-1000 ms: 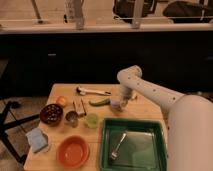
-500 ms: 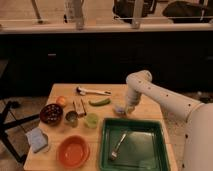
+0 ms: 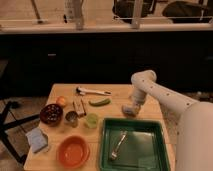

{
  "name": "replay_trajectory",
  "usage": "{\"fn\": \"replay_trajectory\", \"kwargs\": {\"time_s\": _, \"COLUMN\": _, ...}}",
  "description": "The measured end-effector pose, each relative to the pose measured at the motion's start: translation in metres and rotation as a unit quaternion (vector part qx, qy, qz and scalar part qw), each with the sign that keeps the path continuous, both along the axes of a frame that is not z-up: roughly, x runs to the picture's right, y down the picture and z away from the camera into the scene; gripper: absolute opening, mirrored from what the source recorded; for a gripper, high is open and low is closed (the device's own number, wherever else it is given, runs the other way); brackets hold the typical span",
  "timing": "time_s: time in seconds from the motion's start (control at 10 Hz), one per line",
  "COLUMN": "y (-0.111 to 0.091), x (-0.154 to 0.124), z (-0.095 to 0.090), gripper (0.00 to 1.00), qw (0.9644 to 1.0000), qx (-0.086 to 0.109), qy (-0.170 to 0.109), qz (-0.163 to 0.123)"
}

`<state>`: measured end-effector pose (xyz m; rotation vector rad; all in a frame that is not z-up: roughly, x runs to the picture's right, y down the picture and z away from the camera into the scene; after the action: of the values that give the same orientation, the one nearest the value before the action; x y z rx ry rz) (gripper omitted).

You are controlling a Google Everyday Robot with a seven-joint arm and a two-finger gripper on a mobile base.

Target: Wipe table surface with towel

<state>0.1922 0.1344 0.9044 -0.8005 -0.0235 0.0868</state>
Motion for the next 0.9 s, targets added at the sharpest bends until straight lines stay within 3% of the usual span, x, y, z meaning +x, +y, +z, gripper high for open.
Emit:
{"fn": "replay_trajectory", "kwargs": {"time_s": 0.4, "y": -0.021, "x": -0.026, "z": 0.009, "gripper": 0.00, "qw": 0.9993, "qx": 0.007, "qy": -0.012, "qz": -0.035}}
{"fn": "replay_trajectory", "kwargs": {"time_s": 0.7, "y": 0.000, "x": -0.057, "z": -0.001, "gripper": 0.00, "qw": 0.9969, "qx": -0.019, "qy": -0.046, "qz": -0.061}}
{"fn": "replay_trajectory", "kwargs": {"time_s": 0.9, "y": 0.021, "x": -0.053, "z": -0.009, "gripper": 0.00, "qw": 0.9950, "qx": -0.042, "qy": -0.054, "qz": -0.073}}
